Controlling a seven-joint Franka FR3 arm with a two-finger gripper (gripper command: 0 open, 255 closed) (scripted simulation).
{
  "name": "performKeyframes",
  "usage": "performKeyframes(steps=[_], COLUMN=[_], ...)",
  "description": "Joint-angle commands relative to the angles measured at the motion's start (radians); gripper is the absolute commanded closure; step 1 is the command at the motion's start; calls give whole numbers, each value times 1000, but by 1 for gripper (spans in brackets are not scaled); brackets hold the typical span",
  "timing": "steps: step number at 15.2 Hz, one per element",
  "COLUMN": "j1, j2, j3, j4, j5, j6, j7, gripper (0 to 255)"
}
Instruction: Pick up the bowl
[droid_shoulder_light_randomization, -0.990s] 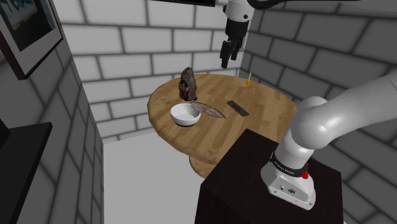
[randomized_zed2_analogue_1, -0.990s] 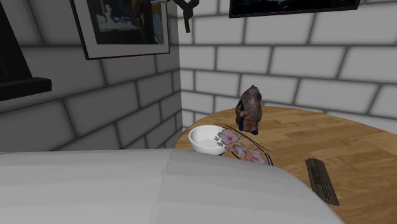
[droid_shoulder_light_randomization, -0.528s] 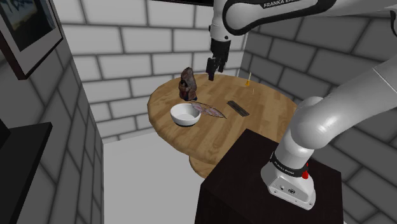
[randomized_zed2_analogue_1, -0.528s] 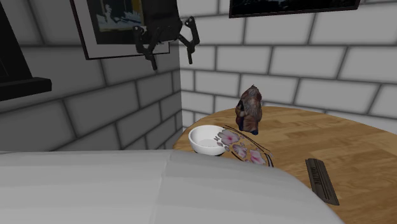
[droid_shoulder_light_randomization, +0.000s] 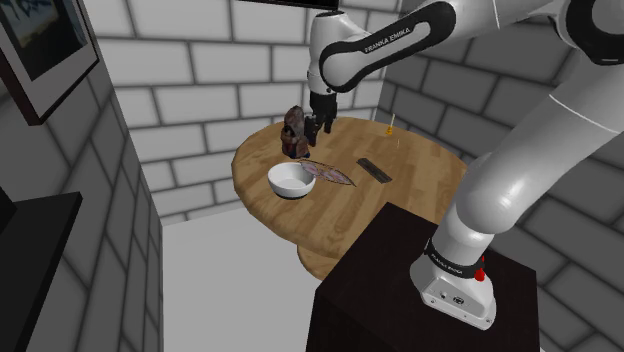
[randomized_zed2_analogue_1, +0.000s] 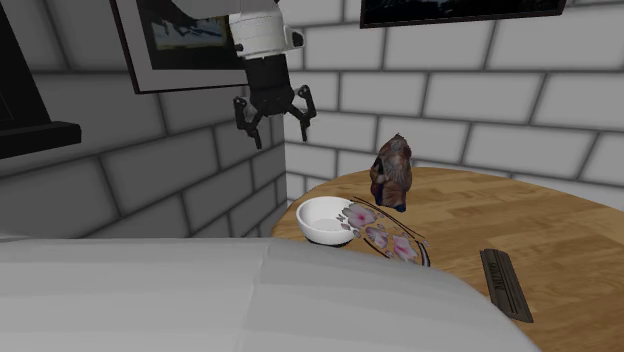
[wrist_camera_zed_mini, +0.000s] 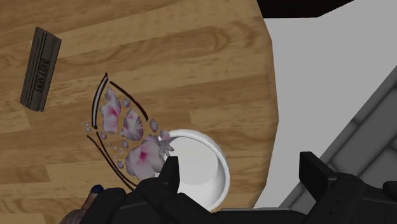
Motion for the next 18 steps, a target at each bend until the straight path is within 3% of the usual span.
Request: performKeyframes(steps=[1, 10, 18], j1=[-5, -17, -17], j2=[77, 421, 735], j3=[-1, -9, -24], j4=[29, 174, 389], j5=[-8, -53, -78], j6=[45, 224, 307], j7=[8, 51, 75], gripper=[0, 0, 0])
